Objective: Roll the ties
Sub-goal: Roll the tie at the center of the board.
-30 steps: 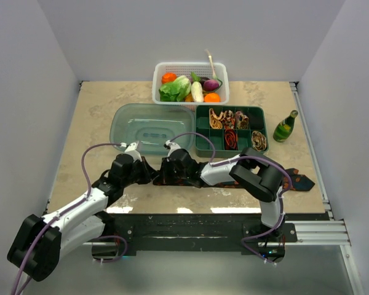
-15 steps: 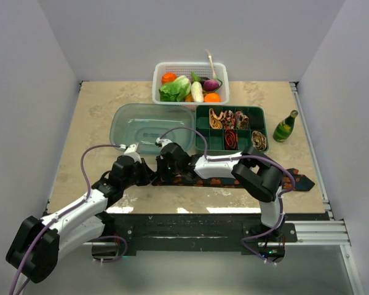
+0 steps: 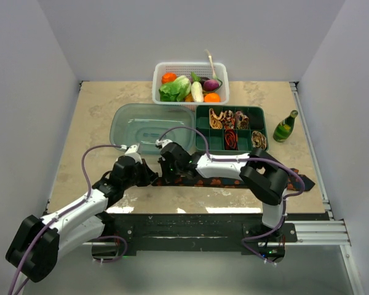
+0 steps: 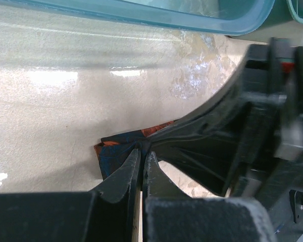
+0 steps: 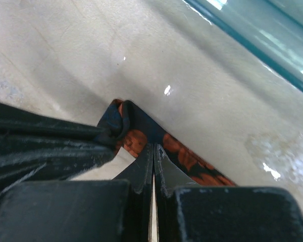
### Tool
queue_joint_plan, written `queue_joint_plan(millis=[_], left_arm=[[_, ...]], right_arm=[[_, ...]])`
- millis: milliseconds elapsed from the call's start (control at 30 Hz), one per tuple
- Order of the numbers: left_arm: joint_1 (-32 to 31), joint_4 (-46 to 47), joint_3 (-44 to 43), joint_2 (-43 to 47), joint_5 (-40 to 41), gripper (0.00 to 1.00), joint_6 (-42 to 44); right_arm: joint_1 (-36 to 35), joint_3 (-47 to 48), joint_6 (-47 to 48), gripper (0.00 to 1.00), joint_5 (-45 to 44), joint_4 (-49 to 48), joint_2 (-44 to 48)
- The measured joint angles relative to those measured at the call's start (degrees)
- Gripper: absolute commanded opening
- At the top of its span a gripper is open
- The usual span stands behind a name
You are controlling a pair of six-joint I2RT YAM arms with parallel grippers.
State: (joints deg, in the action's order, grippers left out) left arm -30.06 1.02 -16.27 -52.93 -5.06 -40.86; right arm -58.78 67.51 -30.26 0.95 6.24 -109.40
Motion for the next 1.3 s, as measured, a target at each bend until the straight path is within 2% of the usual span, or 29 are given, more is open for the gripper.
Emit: queue_joint_plan(millis=[300, 467, 567, 600, 667, 733, 833, 933, 1033, 1133, 1167, 1233, 1300], left_arm=[[-0.96, 2.56, 0.0, -5.01, -0.48, 0.01, -0.07], [-1.57, 4.5, 0.0, -6.99, -0.48, 0.08, -0.2], [-1.66, 5.73, 0.13, -7.87, -0.48, 0.19, -0.63], [-1.7, 6.14, 0.24, -7.98, -0.5, 0.28, -0.79], [-1.88, 7.39, 0.7, -8.13, -0.66, 0.36, -1.53], [-1.97, 8.2, 1.05, -8.2, -0.98, 0.49, -1.97], [-2.01, 10.27, 1.79, -8.24, -1.9, 0.55, -2.69], [-2.01, 12.92, 3.56, -7.85, -2.4, 0.52, -3.72], [-2.01, 14.82, 5.29, -6.78, -2.38, 0.38, -5.14], [-2.01, 15.26, 6.19, -6.01, -2.29, 0.19, -6.1], [-2.01, 15.26, 6.34, -5.9, -2.23, 0.09, -6.34], [-2.01, 15.19, 6.58, -5.66, -2.08, 0.02, -6.69], [-2.01, 15.23, 6.78, -5.6, -1.88, 0.0, -6.71]], right_arm=[[-0.02, -3.48, 0.57, 0.0, -5.09, 0.68, 8.81], [-0.02, -3.87, 0.85, 0.0, -6.29, 0.7, 9.18], [-0.02, -4.42, 0.9, 0.0, -6.29, 0.79, 9.18], [-0.02, -4.55, 0.9, 0.0, -6.29, 0.79, 9.18], [-0.02, -4.83, 0.9, 0.0, -6.32, 0.76, 9.16], [-0.02, -5.07, 0.92, 0.0, -6.29, 0.79, 9.16], [-0.02, -5.2, 0.92, 0.0, -6.25, 0.76, 9.16], [-0.02, -5.51, 0.9, 0.0, -6.23, 0.55, 9.16], [-0.02, -5.84, 0.9, 0.0, -6.23, 0.61, 9.16], [-0.02, -5.84, 0.92, 0.0, -6.23, 0.57, 9.16], [-0.02, -5.84, 0.92, 0.0, -6.23, 0.59, 9.16], [-0.02, -5.86, 0.92, 0.0, -6.21, 0.57, 9.16], [-0.02, -5.92, 0.94, 0.0, -5.99, 0.5, 9.16]])
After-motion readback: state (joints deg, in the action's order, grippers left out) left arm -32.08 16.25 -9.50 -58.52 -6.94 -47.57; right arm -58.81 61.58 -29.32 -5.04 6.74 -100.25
